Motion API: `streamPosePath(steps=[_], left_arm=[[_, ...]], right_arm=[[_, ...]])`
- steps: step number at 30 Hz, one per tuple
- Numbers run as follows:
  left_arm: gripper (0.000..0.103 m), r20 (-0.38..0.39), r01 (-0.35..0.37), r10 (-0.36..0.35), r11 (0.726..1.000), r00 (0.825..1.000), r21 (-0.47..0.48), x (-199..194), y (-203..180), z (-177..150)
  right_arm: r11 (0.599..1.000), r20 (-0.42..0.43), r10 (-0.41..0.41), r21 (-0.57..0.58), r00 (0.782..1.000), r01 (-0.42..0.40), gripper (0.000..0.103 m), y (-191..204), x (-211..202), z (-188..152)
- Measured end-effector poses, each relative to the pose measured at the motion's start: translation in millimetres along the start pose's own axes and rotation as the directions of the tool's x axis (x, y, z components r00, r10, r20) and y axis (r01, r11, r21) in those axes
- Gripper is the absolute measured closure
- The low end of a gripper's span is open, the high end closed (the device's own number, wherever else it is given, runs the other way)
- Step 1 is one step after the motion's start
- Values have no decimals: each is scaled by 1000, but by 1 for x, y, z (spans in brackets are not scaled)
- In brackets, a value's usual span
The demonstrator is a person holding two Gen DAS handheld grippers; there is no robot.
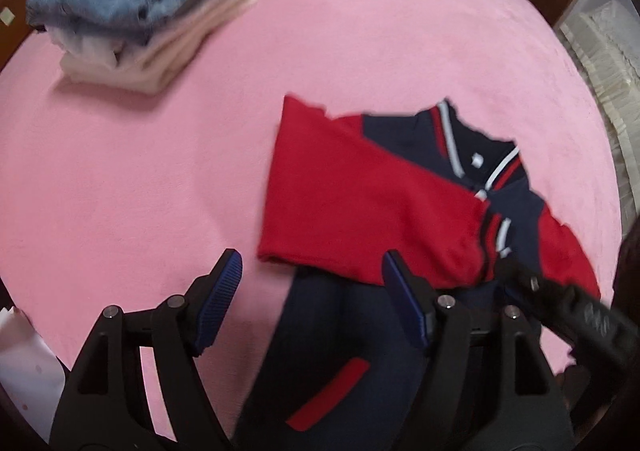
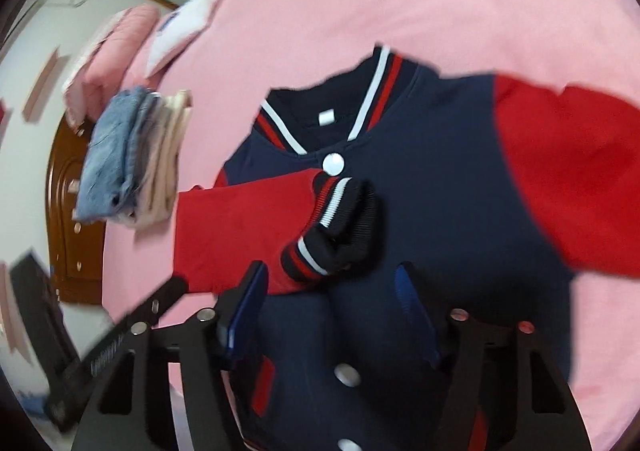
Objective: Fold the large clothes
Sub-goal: 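Fold the held red sleeve across the jacket body toward the other sleeve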
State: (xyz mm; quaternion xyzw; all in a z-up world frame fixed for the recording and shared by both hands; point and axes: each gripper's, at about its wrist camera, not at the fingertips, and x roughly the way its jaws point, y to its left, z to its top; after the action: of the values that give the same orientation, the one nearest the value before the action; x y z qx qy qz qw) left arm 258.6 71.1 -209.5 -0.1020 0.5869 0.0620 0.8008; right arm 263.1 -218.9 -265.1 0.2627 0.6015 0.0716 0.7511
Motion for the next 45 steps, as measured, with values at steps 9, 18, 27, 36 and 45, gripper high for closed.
streamPosePath(steps=[9, 18, 27, 36, 45], left_arm=[[33, -53, -29, 28, 999, 998, -18, 48, 33, -7], [33, 6, 10, -9, 995, 1000, -98, 66, 60, 9], [33, -17, 8, -9, 998, 1000, -55, 66, 75, 9], [41, -26, 32, -35, 996, 999, -79, 57, 106, -11], [77, -28, 106, -108, 992, 994, -63, 38, 125, -23]], right_arm=[[1000, 62, -3, 17, 998, 2, 87, 14, 20, -1], [998, 181, -62, 43, 982, 55, 88, -14, -59, 11], [990, 205, -127, 91, 970, 110, 88, -49, -82, 5], [959, 193, -250, 188, 949, 214, 88, -64, -68, 1], [947, 143, -293, 176, 945, 267, 88, -78, -58, -9]])
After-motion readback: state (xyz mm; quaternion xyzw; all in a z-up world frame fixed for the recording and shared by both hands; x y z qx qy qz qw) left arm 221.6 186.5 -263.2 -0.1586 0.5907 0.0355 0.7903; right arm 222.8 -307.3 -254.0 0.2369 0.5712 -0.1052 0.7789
